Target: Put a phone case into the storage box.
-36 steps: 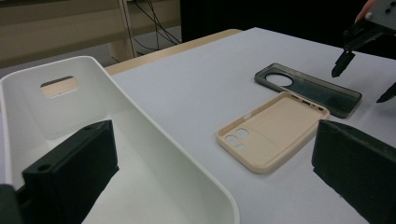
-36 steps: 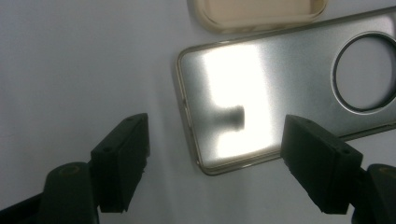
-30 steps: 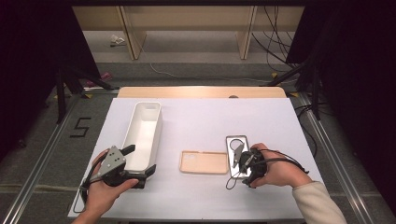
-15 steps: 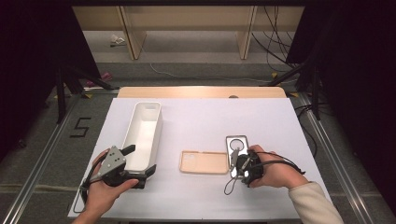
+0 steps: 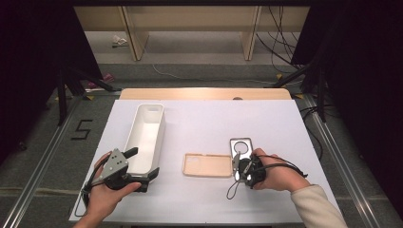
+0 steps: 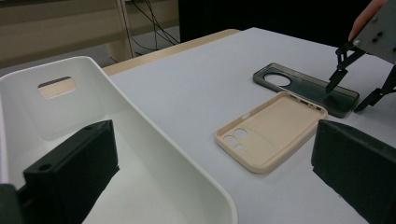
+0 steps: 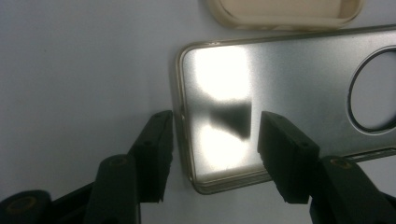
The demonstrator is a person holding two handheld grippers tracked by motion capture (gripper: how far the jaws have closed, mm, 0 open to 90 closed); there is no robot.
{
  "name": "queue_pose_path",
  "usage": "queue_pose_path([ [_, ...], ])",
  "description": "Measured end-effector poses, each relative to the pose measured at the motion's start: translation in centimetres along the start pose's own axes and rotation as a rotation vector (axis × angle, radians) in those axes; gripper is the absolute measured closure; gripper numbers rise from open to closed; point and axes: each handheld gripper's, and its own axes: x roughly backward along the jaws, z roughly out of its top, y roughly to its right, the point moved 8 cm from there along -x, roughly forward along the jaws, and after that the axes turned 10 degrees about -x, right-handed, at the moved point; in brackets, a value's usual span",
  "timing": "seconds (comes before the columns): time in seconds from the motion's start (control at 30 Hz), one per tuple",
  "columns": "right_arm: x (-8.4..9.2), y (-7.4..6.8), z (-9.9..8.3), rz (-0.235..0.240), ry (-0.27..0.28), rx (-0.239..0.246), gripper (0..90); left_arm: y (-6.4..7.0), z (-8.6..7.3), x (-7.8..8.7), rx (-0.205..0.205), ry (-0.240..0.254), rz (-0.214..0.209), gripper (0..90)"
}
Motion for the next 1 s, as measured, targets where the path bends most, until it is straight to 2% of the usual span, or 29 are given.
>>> queue_pose_path([
  [0.03,0.0,0.0,0.0,0.003,-0.001,0.013,50.4,0.0,0.0,0.0,0.0,0.0,0.0,0.0],
  [0.27,0.1,-0.5,-0.1,0.025,-0.024,0.018,63.4,0.0,0.0,0.0,-0.001,0.0,-0.001,0.2],
  [0.63,0.1,-1.2,0.1,0.048,-0.045,0.05,78.0,0.1,0.0,0.0,-0.002,0.002,-0.002,0.4],
  [0.87,0.1,-1.2,0.1,0.043,-0.047,0.054,85.5,0.1,0.0,0.0,-0.003,0.003,-0.003,0.3],
  [1.0,0.1,-1.2,0.1,0.045,-0.046,0.05,86.7,0.1,0.0,0.0,-0.003,0.003,-0.003,0.4],
])
